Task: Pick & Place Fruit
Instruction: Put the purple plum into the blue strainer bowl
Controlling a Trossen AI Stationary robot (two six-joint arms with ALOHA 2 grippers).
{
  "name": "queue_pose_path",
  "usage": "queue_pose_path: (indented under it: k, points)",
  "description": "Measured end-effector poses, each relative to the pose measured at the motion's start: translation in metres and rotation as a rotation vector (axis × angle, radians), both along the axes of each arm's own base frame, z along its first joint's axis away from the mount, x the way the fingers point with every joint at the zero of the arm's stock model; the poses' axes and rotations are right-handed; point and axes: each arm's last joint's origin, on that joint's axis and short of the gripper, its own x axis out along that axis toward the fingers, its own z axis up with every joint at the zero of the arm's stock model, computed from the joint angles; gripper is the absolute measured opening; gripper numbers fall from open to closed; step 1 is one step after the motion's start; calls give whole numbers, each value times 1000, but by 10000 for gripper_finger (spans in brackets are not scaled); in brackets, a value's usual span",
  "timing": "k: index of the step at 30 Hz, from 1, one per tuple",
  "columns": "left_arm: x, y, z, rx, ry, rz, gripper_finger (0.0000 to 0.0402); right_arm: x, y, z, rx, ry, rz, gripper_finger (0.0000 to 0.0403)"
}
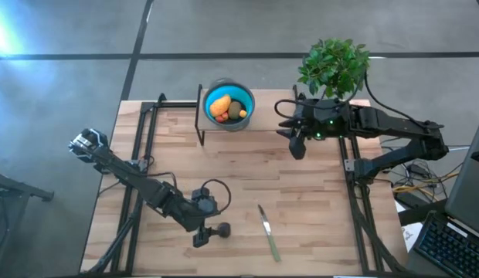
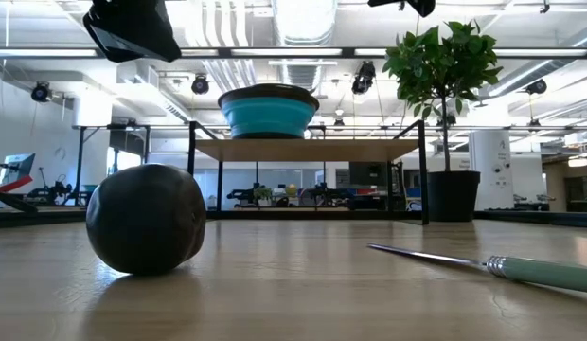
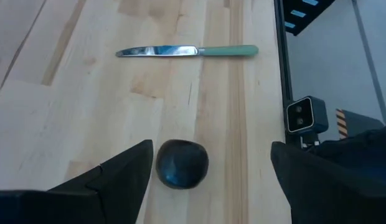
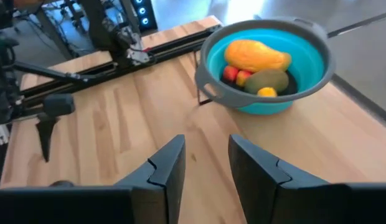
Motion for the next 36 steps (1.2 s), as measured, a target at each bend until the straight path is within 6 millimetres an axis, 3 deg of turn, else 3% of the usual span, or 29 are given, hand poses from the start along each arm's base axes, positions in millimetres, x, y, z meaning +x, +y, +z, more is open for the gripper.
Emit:
queue_pose_path:
  k: [9,26,36]
  points:
    - [1,-1,2,-32,-12,19,397,0,8,-1,31,5,15,131]
    - [9,-5,14,-121,-143,37,394,0,8,-4,41,16,9,162]
    - [18,-4,23,26,-192,218,394,-6,8,-12,42,118,9,173]
